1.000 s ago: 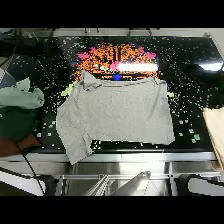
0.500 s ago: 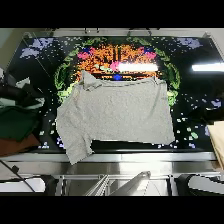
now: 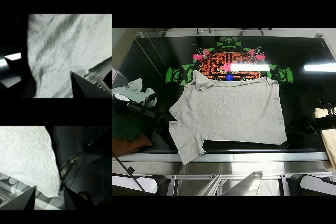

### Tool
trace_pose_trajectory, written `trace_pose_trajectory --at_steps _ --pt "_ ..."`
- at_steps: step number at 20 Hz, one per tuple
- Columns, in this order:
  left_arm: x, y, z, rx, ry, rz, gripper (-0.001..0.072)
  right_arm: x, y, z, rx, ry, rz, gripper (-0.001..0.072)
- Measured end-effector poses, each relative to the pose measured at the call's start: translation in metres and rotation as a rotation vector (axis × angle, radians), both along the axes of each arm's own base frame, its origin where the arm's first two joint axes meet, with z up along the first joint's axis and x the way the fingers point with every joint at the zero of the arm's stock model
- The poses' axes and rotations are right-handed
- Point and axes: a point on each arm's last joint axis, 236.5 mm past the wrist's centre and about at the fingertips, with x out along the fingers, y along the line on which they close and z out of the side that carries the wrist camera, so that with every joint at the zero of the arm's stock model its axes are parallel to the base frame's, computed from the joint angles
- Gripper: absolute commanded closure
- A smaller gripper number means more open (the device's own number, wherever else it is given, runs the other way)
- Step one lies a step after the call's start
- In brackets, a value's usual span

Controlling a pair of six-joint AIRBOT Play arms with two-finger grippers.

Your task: Fold the shirts.

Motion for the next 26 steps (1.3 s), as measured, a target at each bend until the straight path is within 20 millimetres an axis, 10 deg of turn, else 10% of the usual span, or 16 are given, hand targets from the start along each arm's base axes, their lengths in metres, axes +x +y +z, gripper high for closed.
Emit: trace_pose_trajectory --at_steps 1,3,14,18,20,26 --pt "-0.001 -0.002 -0.003 0.009 0.013 -0.02 0.0231 0.0 0.0 0.002 -0.001 -0.003 0.002 0.0325" --pt "0.001 -0.005 -0.009 0.035 0.018 -0.061 0.0688 -0.001 0.001 0.004 -0.003 -0.008 0.005 0.0323" --pt "0.03 -0.022 0.001 0.073 -0.065 -0.161 0.0686 -0.021 0.037 -0.039 0.064 0.12 0.06 0.0233" --pt "0.023 -0.026 0.008 0.043 -0.04 -0.179 0.0686 -0.041 0.064 -0.051 0.111 0.21 0.152 0.0636" --pt "0.019 -0.029 0.016 0.019 -0.03 -0.187 0.0686 -0.042 0.07 -0.049 0.109 0.216 0.193 0.0694" --pt "0.034 -0.027 0.111 -0.098 -0.233 -0.077 0.0685 0.007 0.075 0.064 0.15 -0.044 0.244 0.0695"
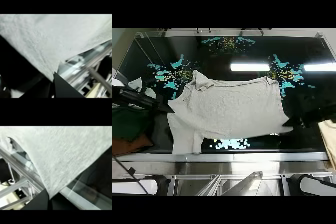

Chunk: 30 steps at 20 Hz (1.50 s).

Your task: Fold the shirts.

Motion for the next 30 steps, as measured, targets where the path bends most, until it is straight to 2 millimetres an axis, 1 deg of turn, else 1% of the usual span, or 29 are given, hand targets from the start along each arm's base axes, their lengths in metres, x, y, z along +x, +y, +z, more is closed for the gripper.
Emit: trace_pose_trajectory --at_steps 1,3,4,5,7,9,10,11,13,14,15,16,17,18,19,20,21,23,24,25,26,27,30 --pt "0.003 0.0 0.028 -0.046 -0.069 0.027 0.0685 0.01 -0.003 0.026 -0.022 -0.085 -0.009 0.0695" --pt "0.002 -0.003 0.102 -0.16 -0.257 0.074 0.0685 0.029 -0.008 0.091 -0.065 -0.296 -0.042 0.0695" --pt "-0.001 -0.004 0.137 -0.201 -0.359 0.092 0.0685 0.036 -0.008 0.128 -0.077 -0.417 -0.07 0.0694" --pt "-0.006 -0.005 0.177 -0.235 -0.48 0.106 0.0685 0.04 -0.007 0.167 -0.091 -0.546 -0.101 0.0694" --pt "-0.022 -0.007 0.247 -0.256 -0.711 0.12 0.0685 0.044 -0.007 0.239 -0.127 -0.796 -0.195 0.0694" --pt "-0.049 -0.016 0.32 -0.254 -0.956 0.111 0.0685 0.039 -0.003 0.303 -0.16 -1.019 -0.294 0.0694" --pt "-0.063 -0.021 0.351 -0.239 -1.065 0.101 0.0685 0.033 -0.002 0.333 -0.18 -1.125 -0.345 0.0694" --pt "-0.076 -0.025 0.378 -0.209 -1.169 0.097 0.0685 0.026 0.0 0.358 -0.202 -1.222 -0.386 0.0694" --pt "-0.093 -0.029 0.419 -0.135 -1.326 0.105 0.0685 0.013 0.003 0.393 -0.245 -1.364 -0.439 0.0694" --pt "-0.098 -0.03 0.432 -0.106 -1.377 0.103 0.0684 0.008 0.002 0.405 -0.27 -1.418 -0.463 0.0694" --pt "-0.101 -0.031 0.441 -0.094 -1.405 0.1 0.0684 0.007 -0.001 0.412 -0.288 -1.447 -0.482 0.0695" --pt "-0.1 -0.028 0.445 -0.093 -1.416 0.101 0.0684 0.008 -0.004 0.414 -0.304 -1.457 -0.493 0.0694" --pt "-0.094 -0.021 0.445 -0.111 -1.403 0.111 0.0685 0.013 -0.01 0.411 -0.315 -1.451 -0.5 0.0694" --pt "-0.087 -0.015 0.442 -0.14 -1.379 0.12 0.0685 0.022 -0.016 0.404 -0.312 -1.424 -0.5 0.0694" --pt "-0.076 -0.008 0.434 -0.181 -1.337 0.128 0.0684 0.035 -0.021 0.391 -0.294 -1.379 -0.494 0.0695" --pt "-0.062 -0.001 0.42 -0.209 -1.281 0.136 0.0684 0.048 -0.024 0.376 -0.27 -1.325 -0.477 0.0694" --pt "-0.046 0.003 0.401 -0.235 -1.21 0.141 0.0684 0.061 -0.025 0.358 -0.24 -1.267 -0.458 0.0695" --pt "-0.005 0.006 0.346 -0.267 -1.028 0.144 0.0684 0.092 -0.025 0.311 -0.174 -1.128 -0.416 0.0695" --pt "0.015 0.003 0.317 -0.28 -0.943 0.138 0.0684 0.108 -0.023 0.282 -0.148 -1.049 -0.392 0.0695" --pt "0.033 -0.001 0.287 -0.288 -0.857 0.13 0.0684 0.123 -0.021 0.253 -0.127 -0.977 -0.369 0.0695" --pt "0.055 -0.007 0.249 -0.288 -0.763 0.12 0.0685 0.137 -0.017 0.223 -0.107 -0.906 -0.346 0.0695" --pt "0.071 -0.014 0.219 -0.29 -0.689 0.108 0.0686 0.149 -0.013 0.195 -0.09 -0.841 -0.332 0.0695" --pt "0.118 -0.032 0.135 -0.304 -0.489 0.082 0.0687 0.185 -0.005 0.106 -0.063 -0.667 -0.311 0.0696"
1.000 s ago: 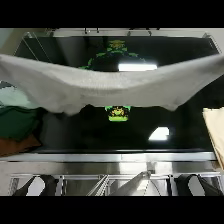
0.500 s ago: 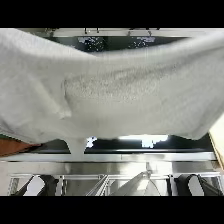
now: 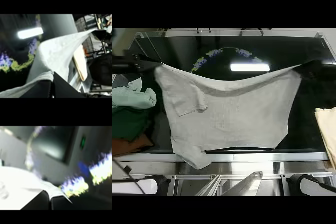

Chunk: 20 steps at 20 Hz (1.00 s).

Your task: Fold the shirts.

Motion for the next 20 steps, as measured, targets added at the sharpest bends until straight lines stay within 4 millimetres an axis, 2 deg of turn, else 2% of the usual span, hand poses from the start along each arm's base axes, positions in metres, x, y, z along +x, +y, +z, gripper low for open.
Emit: trace_pose_trajectory --at_steps 2,4,6,9,12,14,20 --pt "0.028 -0.009 -0.045 -0.008 0.105 -0.022 0.0687 0.018 0.003 -0.048 0.037 0.078 -0.003 0.0696" --pt "0.057 -0.012 -0.073 -0.014 0.157 -0.009 0.0687 0.037 -0.001 -0.076 0.077 0.111 -0.027 0.0696" --pt "0.078 -0.01 -0.088 -0.013 0.18 0.007 0.0687 0.052 -0.009 -0.09 0.109 0.121 -0.049 0.0696" --pt "0.094 -0.004 -0.104 -0.016 0.22 0.036 0.0687 0.061 -0.025 -0.103 0.142 0.136 -0.067 0.0695" --pt "0.088 0.003 -0.128 0.011 0.271 0.037 0.0687 0.053 -0.03 -0.116 0.141 0.172 -0.03 0.0695" --pt "0.074 0.006 -0.151 0.056 0.318 0.015 0.0687 0.041 -0.033 -0.132 0.095 0.214 0.008 0.0695" --pt "0.036 0.005 -0.2 0.144 0.443 -0.049 0.0699 0.017 -0.039 -0.176 0.02 0.33 0.064 0.0694"
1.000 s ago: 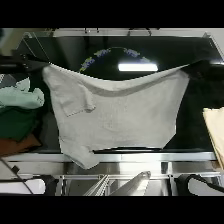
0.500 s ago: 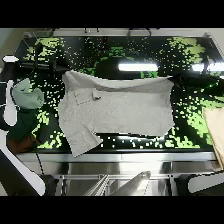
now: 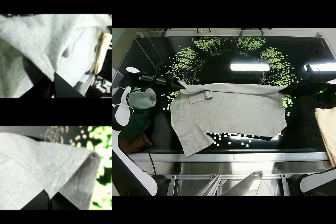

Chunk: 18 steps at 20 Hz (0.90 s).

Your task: Fold the shirts.

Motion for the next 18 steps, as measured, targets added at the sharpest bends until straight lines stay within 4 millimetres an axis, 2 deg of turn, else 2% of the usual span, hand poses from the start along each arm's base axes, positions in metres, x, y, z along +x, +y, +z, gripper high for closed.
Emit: trace_pose_trajectory --at_steps 1,2,3,4,5,8,10,11,12,14,15,18 --pt "-0.006 0.001 -0.007 0.023 0.019 -0.018 0.0706 -0.003 -0.001 -0.006 -0.007 0.013 0.006 0.0694" --pt "-0.012 0.002 -0.013 0.047 0.034 -0.033 0.0704 -0.006 -0.001 -0.013 -0.014 0.029 0.015 0.0652" --pt "-0.016 0.004 -0.017 0.067 0.049 -0.044 0.0643 -0.009 -0.002 -0.018 -0.02 0.046 0.021 0.0516" --pt "-0.018 0.005 -0.018 0.081 0.056 -0.054 0.046 -0.012 -0.004 -0.021 -0.027 0.057 0.025 0.0391" --pt "-0.018 0.008 -0.016 0.097 0.059 -0.062 0.044 -0.014 -0.006 -0.021 -0.034 0.067 0.026 0.0322" --pt "-0.01 0.017 0.006 0.123 0.037 -0.069 0.044 -0.027 -0.025 -0.007 -0.078 0.093 0.028 0.0322" --pt "-0.005 0.028 0.026 0.139 0.031 -0.055 0.0444 -0.044 -0.041 0.006 -0.113 0.13 0.034 0.0323" --pt "-0.007 0.035 0.034 0.15 0.04 -0.044 0.0467 -0.057 -0.048 0.012 -0.126 0.161 0.035 0.0322" --pt "-0.011 0.041 0.04 0.159 0.056 -0.035 0.0558 -0.073 -0.052 0.014 -0.132 0.204 0.036 0.0322" --pt "-0.028 0.053 0.048 0.184 0.093 -0.03 0.0558 -0.105 -0.051 0.012 -0.126 0.28 0.038 0.0322" --pt "-0.04 0.057 0.048 0.201 0.113 -0.029 0.0534 -0.122 -0.048 0.007 -0.118 0.322 0.035 0.0322" --pt "-0.085 0.065 0.04 0.263 0.172 -0.034 0.0509 -0.167 -0.029 -0.021 -0.076 0.429 0.022 0.0322"
